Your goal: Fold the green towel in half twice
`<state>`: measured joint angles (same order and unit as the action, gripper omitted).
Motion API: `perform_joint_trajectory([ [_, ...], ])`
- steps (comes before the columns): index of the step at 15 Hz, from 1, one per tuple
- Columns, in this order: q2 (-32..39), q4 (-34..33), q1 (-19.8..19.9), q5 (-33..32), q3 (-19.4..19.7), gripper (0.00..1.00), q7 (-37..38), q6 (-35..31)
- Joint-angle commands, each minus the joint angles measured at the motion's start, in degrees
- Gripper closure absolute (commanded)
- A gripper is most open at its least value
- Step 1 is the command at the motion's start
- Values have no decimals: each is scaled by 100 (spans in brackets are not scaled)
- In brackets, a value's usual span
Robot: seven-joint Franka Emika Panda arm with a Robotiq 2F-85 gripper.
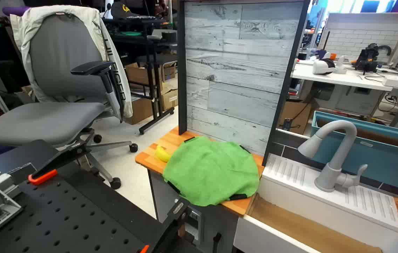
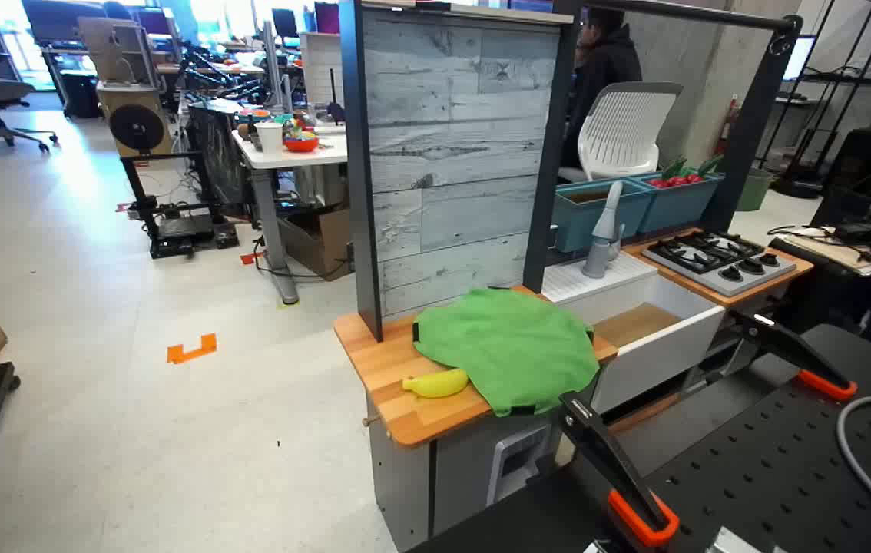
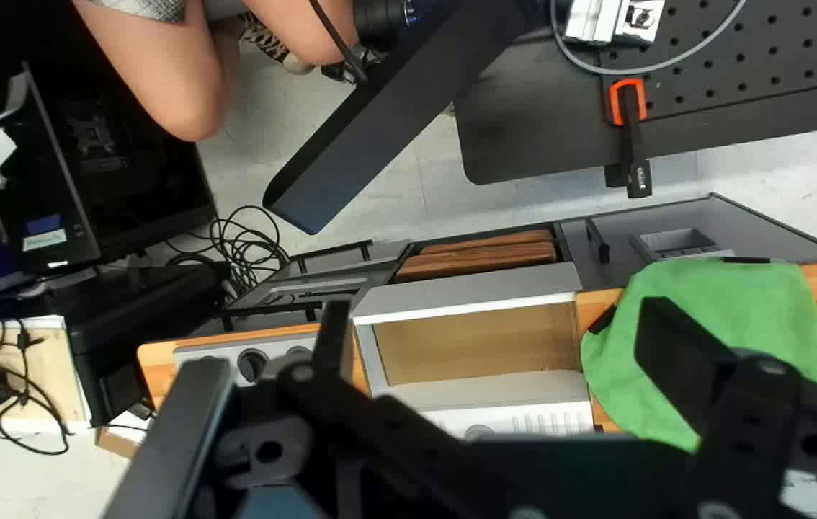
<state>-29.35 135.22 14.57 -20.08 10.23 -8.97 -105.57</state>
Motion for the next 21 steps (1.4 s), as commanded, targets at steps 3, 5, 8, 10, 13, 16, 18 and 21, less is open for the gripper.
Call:
perform_joint_trajectory([
  [3,-6,-18,-86,-32,68,0,31,24],
  [5,-6,-18,-86,-32,68,0,31,24],
  [8,-6,-18,-86,-32,68,0,31,24],
  [10,-6,-18,-86,-32,68,0,31,24],
  [13,79,-16,-92,23,70,0,119,-30],
  [16,430,-84,-161,221,10,0,470,-104],
  [18,640,-107,-252,390,-25,0,679,-180],
  [21,1097,-156,-414,728,-95,0,1028,-558],
])
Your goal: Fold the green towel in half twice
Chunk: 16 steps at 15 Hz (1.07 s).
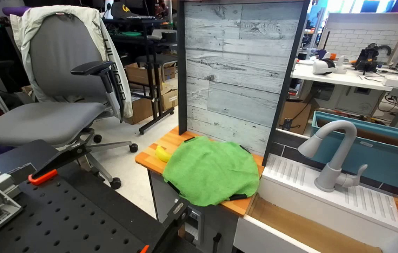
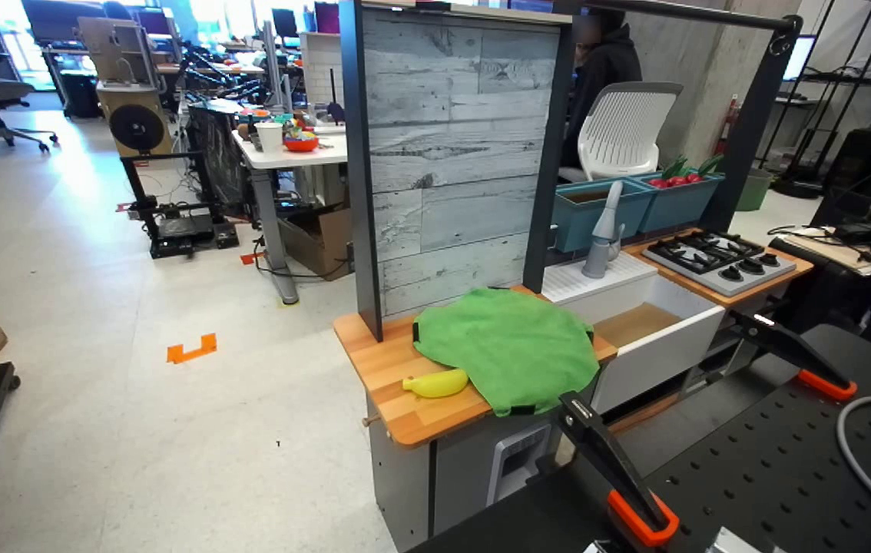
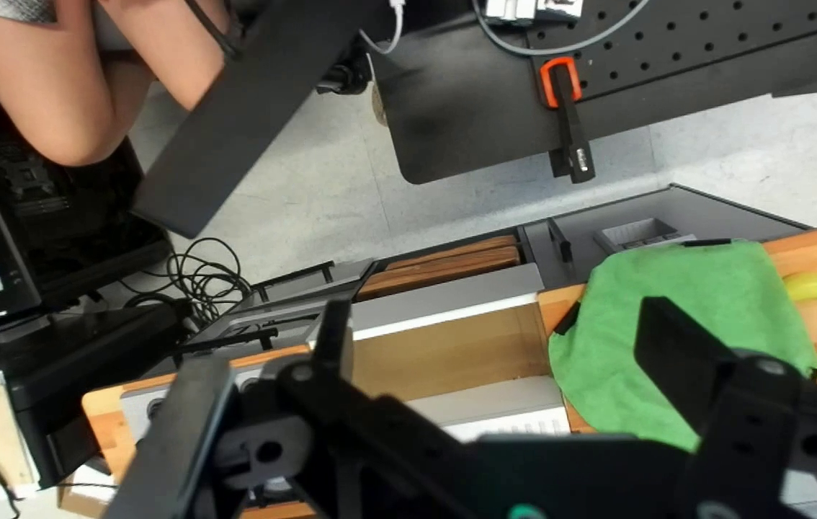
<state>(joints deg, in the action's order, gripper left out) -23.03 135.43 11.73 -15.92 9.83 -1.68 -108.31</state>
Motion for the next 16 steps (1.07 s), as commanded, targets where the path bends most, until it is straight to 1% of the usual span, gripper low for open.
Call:
perform_joint_trajectory([
  [1,655,-219,-183,436,-88,0,425,-449],
  [3,1054,-332,-261,668,-158,0,699,-788],
  [5,1509,-465,-307,759,-253,0,1043,-1190],
  [10,2774,-908,-408,673,-373,0,1942,-2172],
  [12,3271,-1126,-467,653,-356,0,2194,-2497],
  [16,4358,-1692,-610,742,-291,0,2349,-2947],
])
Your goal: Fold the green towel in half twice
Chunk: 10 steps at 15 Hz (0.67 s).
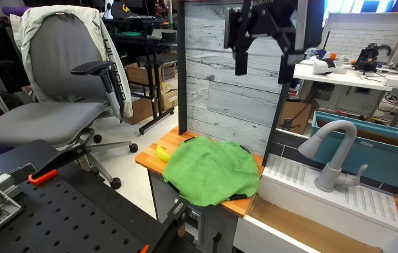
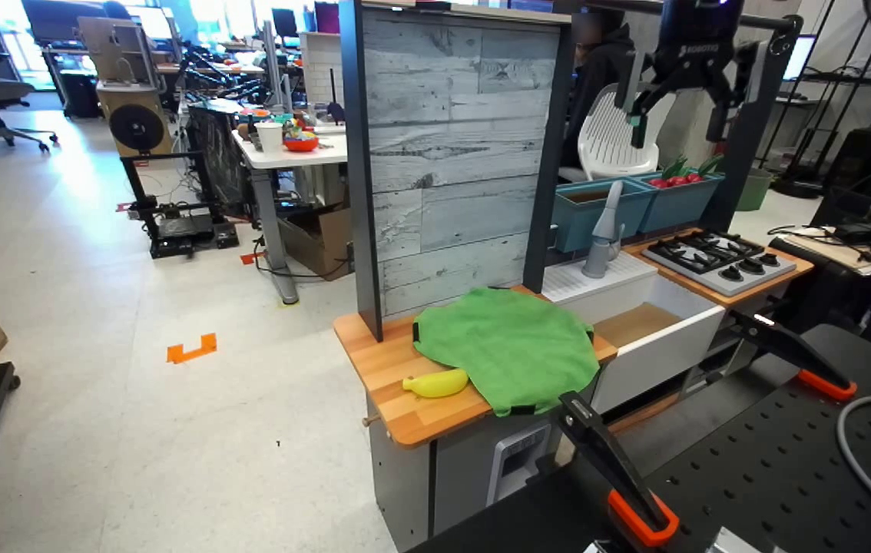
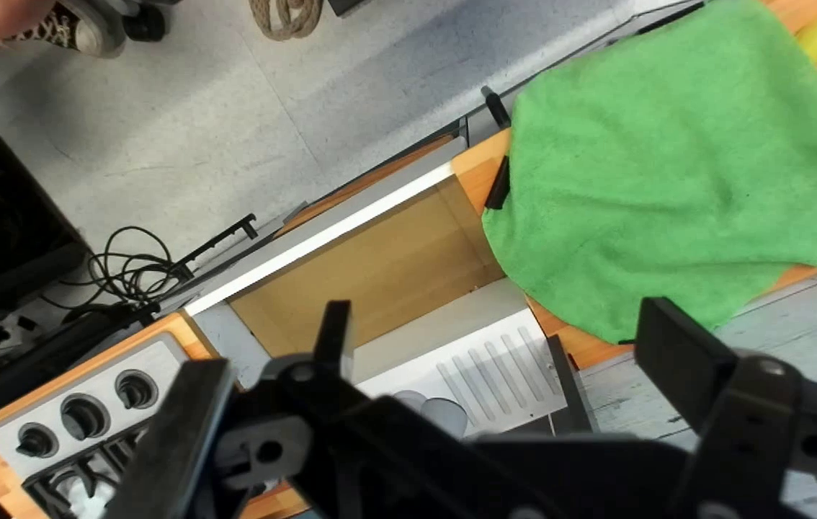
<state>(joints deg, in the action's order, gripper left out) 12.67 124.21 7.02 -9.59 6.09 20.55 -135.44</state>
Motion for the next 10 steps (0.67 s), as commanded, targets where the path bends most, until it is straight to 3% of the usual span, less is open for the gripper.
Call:
perform_joint_trajectory([
  [1,1037,-701,-171,130,100,0,146,-328],
  [5,1999,-1277,-200,305,129,0,85,-548],
  [8,2474,-1723,-166,425,119,0,-186,-234],
  [9,2187,-1301,-268,377,198,0,-34,-469],
  [10,2339,-1418,-266,384,204,0,-74,-472],
])
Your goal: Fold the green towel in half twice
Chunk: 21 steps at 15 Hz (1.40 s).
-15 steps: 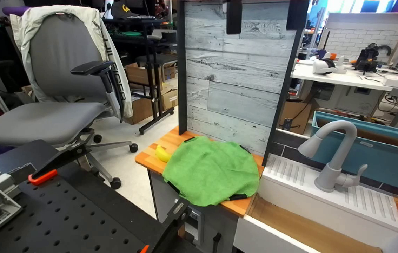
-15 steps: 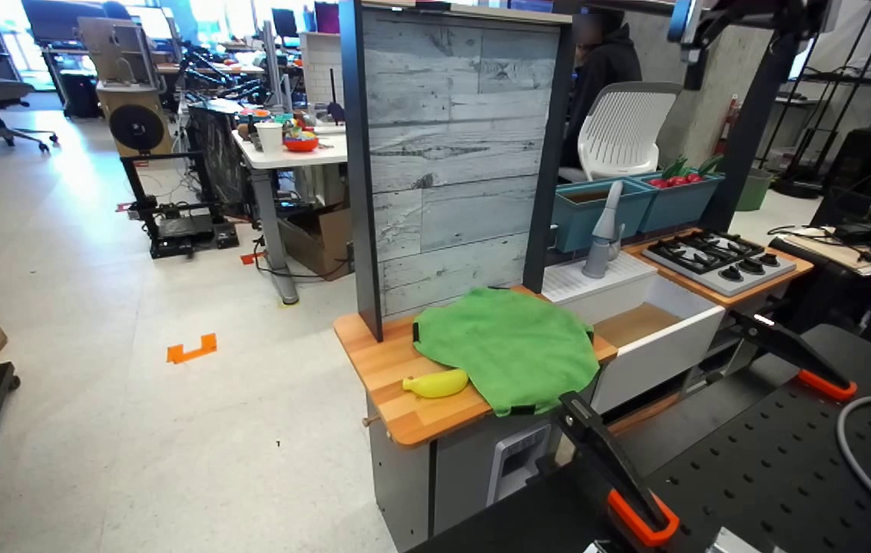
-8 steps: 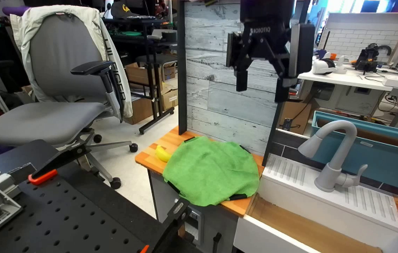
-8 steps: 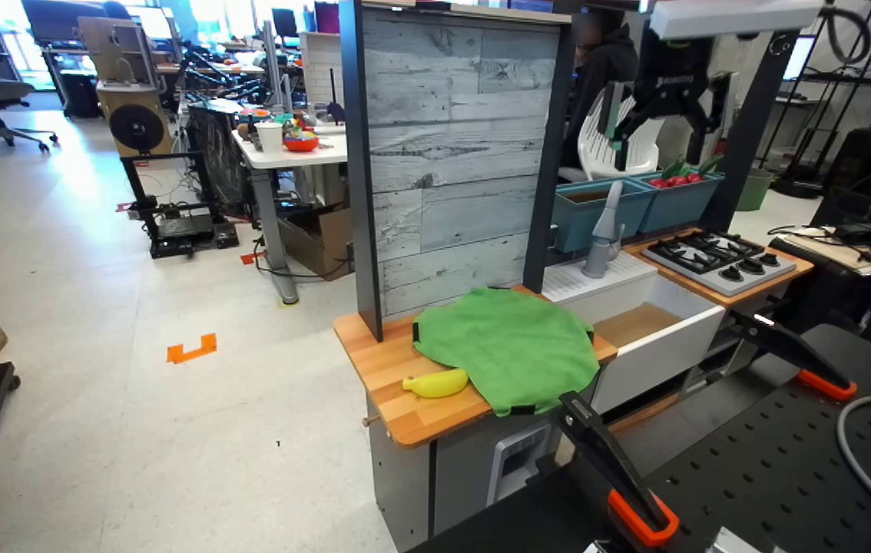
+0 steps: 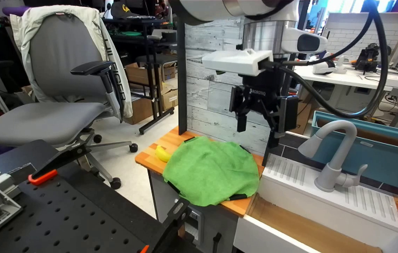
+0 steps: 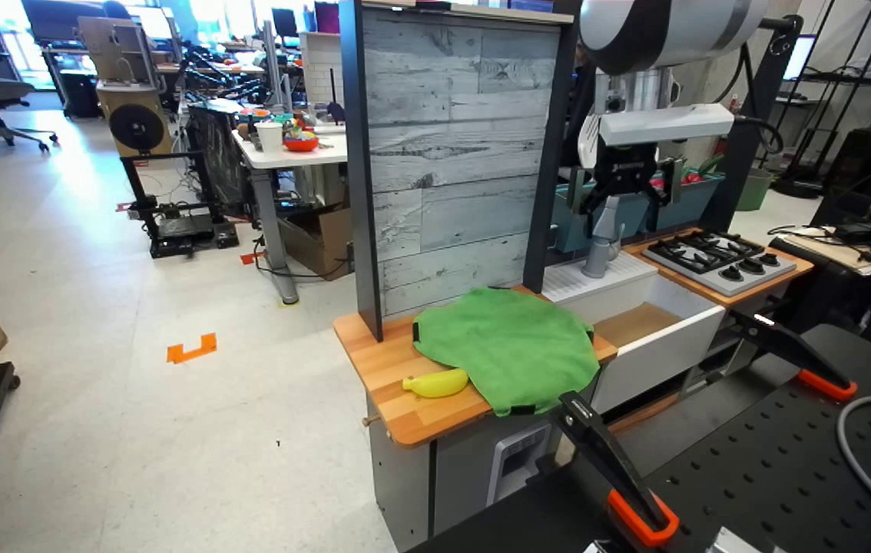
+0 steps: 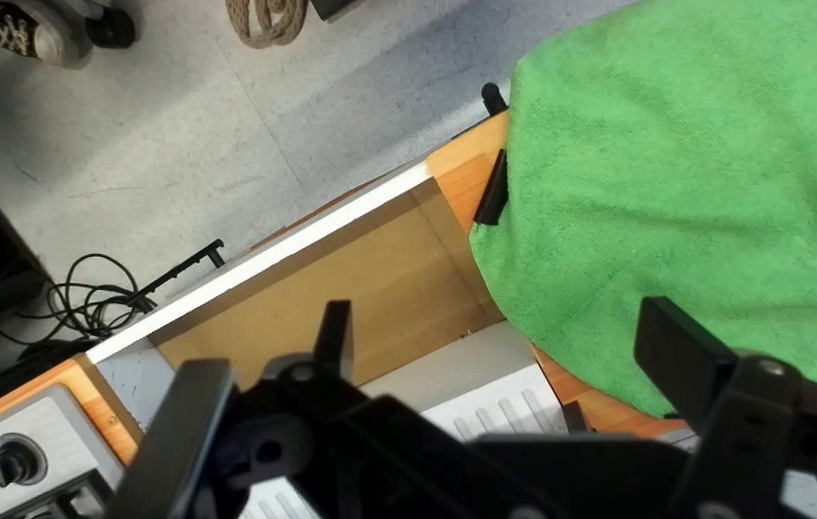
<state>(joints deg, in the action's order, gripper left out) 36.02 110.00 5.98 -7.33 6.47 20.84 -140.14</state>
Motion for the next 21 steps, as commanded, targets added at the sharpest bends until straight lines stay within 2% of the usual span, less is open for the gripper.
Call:
perform_joint_trajectory([
  [1,104,-88,-158,160,173,0,-123,3],
  [5,156,-204,-153,157,178,0,-144,60],
  [7,246,-182,-197,199,161,0,-27,-138],
  [12,771,-282,-342,214,200,0,94,-327],
  [21,1785,-666,-138,619,229,0,-68,-696],
])
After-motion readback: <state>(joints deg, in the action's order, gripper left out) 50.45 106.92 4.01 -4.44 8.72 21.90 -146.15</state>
